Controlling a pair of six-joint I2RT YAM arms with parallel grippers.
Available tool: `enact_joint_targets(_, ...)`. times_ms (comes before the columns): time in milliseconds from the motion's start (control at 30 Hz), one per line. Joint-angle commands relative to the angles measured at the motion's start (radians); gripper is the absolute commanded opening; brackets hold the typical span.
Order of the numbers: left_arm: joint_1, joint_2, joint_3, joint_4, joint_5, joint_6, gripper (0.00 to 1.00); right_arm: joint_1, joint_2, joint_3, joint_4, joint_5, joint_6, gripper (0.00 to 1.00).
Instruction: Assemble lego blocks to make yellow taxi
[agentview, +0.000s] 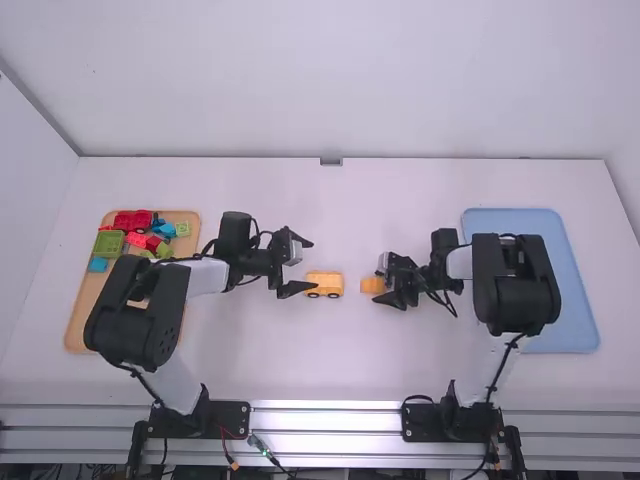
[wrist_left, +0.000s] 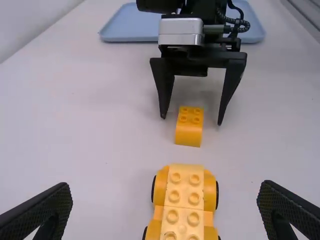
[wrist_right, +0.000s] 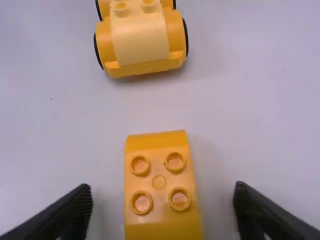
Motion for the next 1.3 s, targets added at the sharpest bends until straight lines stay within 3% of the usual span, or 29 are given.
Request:
enact_joint_targets(0, -0.002, 0.005, -0.002, -0.002, 0.03, 0.0, 0.99, 0.006, 0.026, 0.012, -0.007, -0.008, -0.005, 0.63)
enact_joint_targets(200, -0.005, 0.005, -0.002, -0.007, 0.03, 0.0, 0.99, -0.001, 0.026, 0.011, -0.005, -0.009, -0.004, 0.38)
enact_joint_targets(367, -0.003, 0.014, -0.002, -0.012, 0.029, 0.0, 0.99, -0.001, 0.026, 0.012, -0.006, -0.012, 0.002, 0.3)
enact_joint_targets(600, -0.012, 0.084, -0.002, -0.04, 0.011, 0.106, 0.99, 0.015, 0.003, 0.065, -0.105, -0.038, 0.002, 0.25)
enact_joint_targets(800, -0.059, 0.189, -0.002, 0.068, -0.069, 0.105, 0.99, 0.062, -0.05, 0.136, -0.215, -0.04, -0.031, 0.24)
enact_joint_targets(1167, -0.07, 0.272, 0.007, 0.118, -0.158, 0.105, 0.99, 0.152, -0.056, 0.184, -0.206, -0.123, -0.032, 0.24)
enact_joint_targets(1267, -0.069, 0.301, 0.022, 0.129, -0.157, 0.106, 0.94, 0.173, -0.056, 0.182, -0.177, -0.123, 0.009, 0.24)
